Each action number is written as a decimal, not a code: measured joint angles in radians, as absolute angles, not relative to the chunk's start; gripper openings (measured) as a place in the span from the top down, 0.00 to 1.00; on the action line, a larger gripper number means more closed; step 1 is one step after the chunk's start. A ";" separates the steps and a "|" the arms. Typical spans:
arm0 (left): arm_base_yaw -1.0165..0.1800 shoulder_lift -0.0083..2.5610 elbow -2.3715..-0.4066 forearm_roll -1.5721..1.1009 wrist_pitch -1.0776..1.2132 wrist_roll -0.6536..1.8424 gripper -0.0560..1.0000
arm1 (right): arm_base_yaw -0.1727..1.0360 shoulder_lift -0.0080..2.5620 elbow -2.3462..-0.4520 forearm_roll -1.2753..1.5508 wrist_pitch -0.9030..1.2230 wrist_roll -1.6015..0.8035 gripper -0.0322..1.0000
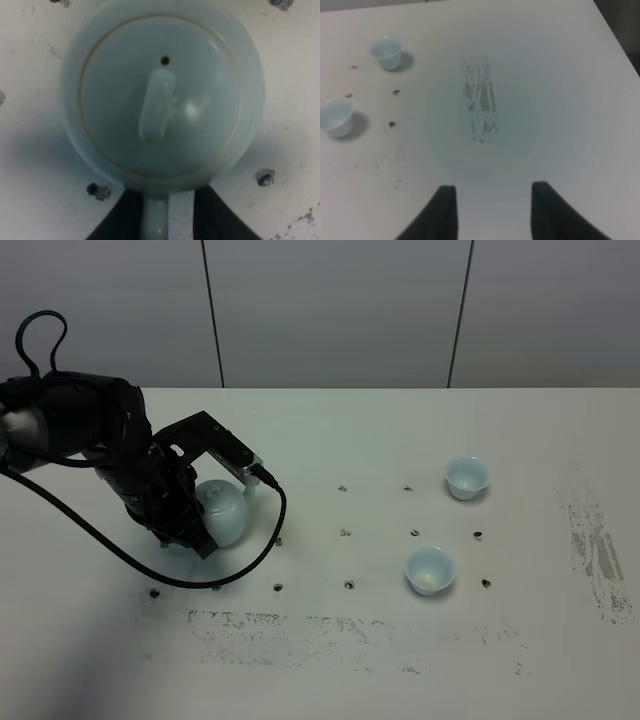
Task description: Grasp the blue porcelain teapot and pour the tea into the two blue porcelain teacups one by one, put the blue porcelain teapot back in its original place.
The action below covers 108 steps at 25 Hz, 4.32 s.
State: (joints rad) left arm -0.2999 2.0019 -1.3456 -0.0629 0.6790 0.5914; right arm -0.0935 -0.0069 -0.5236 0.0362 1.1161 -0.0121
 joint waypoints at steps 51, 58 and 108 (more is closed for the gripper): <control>-0.515 2.366 -2.212 -0.156 0.844 0.905 0.84 | -0.093 -0.007 -0.523 0.036 1.116 -0.012 0.62; -0.533 2.472 -2.312 -0.148 0.839 1.049 0.84 | -0.093 -0.007 -0.523 0.036 1.116 -0.012 0.62; -0.615 2.527 -2.313 0.214 0.600 1.404 0.84 | -0.093 -0.007 -0.523 0.037 1.115 -0.012 0.62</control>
State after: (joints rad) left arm -0.6146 2.5268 -2.3130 0.2142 0.6000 1.4043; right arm -0.0935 -0.0069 -0.5232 0.0373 1.1153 -0.0121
